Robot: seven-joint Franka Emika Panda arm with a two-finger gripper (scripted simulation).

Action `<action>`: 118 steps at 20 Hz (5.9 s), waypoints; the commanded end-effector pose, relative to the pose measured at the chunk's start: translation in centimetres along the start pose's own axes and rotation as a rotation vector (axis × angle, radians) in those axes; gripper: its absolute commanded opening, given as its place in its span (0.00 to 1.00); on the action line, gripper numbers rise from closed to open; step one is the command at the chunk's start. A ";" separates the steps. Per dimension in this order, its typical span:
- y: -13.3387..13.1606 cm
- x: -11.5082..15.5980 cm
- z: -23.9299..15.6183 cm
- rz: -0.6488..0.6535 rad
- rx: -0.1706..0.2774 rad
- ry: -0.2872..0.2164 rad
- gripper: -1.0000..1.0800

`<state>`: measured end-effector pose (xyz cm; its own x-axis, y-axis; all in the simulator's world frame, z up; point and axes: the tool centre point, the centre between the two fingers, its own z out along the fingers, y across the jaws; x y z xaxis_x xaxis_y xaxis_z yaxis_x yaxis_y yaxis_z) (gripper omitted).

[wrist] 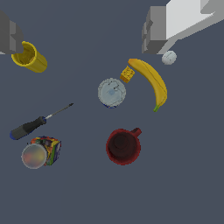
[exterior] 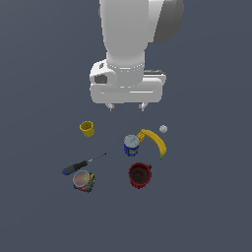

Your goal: Pick up a designated object from a clutter of objects.

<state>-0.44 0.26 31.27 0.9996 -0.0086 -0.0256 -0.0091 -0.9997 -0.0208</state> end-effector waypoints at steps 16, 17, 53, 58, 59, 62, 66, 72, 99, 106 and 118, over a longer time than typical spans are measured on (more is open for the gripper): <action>-2.2 0.9 -1.0 -0.063 -0.019 0.041 0.96; -2.2 0.9 -0.7 -0.058 -0.019 0.041 0.96; -2.0 -0.4 18.9 0.341 -0.016 0.028 0.96; -2.0 -0.4 20.2 0.342 -0.016 0.028 0.96; -2.0 -0.4 20.7 0.343 -0.016 0.028 0.96; -1.9 -0.4 22.2 0.344 -0.016 0.029 0.96; -1.9 -0.4 23.5 0.345 -0.016 0.029 0.96; -1.9 -0.3 23.9 0.345 -0.016 0.029 0.00; -6.5 1.6 15.7 0.345 -0.017 0.029 0.00; -10.2 3.2 9.2 0.345 -0.017 0.029 0.00; -16.0 6.0 -1.1 0.345 -0.017 0.029 0.00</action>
<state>5.35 15.59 31.17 0.9381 -0.3463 -0.0023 -0.3463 -0.9381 0.0024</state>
